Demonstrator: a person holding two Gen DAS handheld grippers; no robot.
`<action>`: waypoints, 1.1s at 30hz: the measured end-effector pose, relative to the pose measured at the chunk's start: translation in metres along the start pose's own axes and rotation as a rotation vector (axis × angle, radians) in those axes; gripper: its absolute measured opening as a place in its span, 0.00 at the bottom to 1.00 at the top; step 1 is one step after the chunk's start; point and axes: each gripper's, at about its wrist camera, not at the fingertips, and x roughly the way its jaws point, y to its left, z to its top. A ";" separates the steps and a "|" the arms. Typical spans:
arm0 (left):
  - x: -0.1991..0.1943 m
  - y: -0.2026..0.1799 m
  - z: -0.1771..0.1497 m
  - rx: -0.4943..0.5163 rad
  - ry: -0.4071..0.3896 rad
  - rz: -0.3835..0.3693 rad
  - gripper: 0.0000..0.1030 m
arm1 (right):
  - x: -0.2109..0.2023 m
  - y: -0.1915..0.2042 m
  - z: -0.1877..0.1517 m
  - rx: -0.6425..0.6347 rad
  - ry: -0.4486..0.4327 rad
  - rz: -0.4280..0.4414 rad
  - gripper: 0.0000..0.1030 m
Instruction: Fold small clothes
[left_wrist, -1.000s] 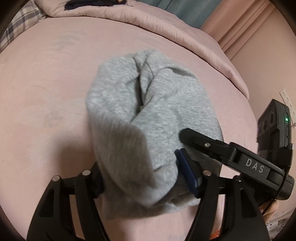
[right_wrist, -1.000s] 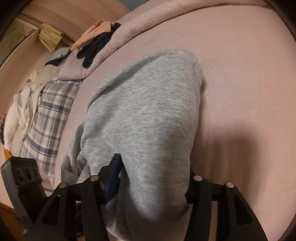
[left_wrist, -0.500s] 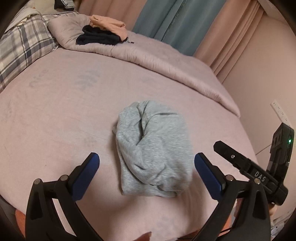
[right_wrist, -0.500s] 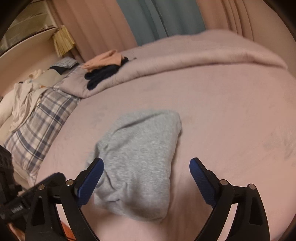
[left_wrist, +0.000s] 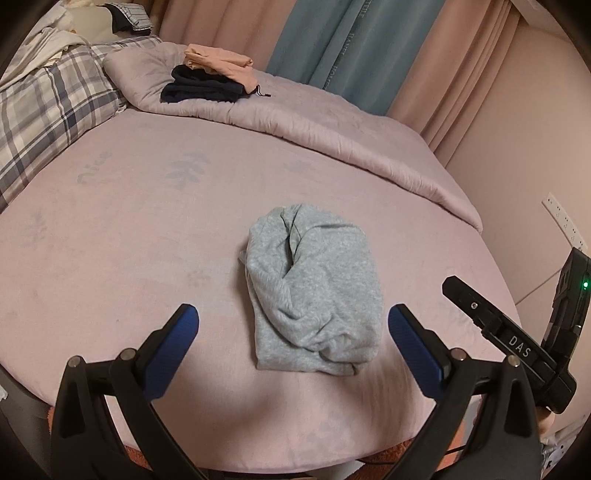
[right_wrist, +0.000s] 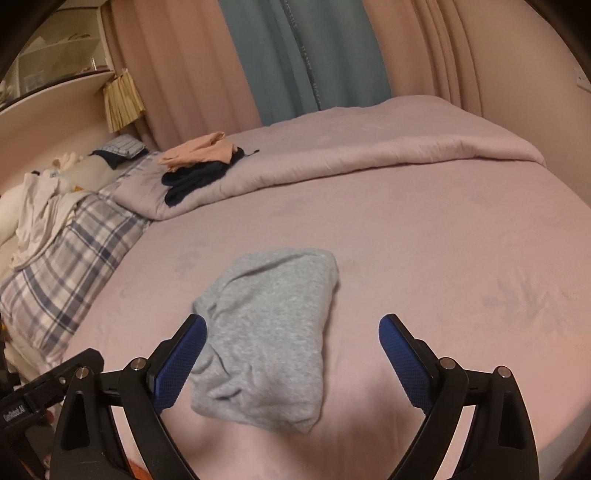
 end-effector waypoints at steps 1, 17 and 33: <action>0.000 0.000 -0.001 0.002 0.003 0.002 1.00 | 0.000 0.000 -0.001 -0.002 0.003 -0.005 0.91; 0.000 -0.004 -0.012 0.033 0.027 0.011 1.00 | -0.013 0.006 -0.012 -0.041 0.008 -0.055 0.91; -0.002 -0.011 -0.018 0.069 0.026 0.015 0.99 | -0.015 0.010 -0.013 -0.055 0.010 -0.086 0.91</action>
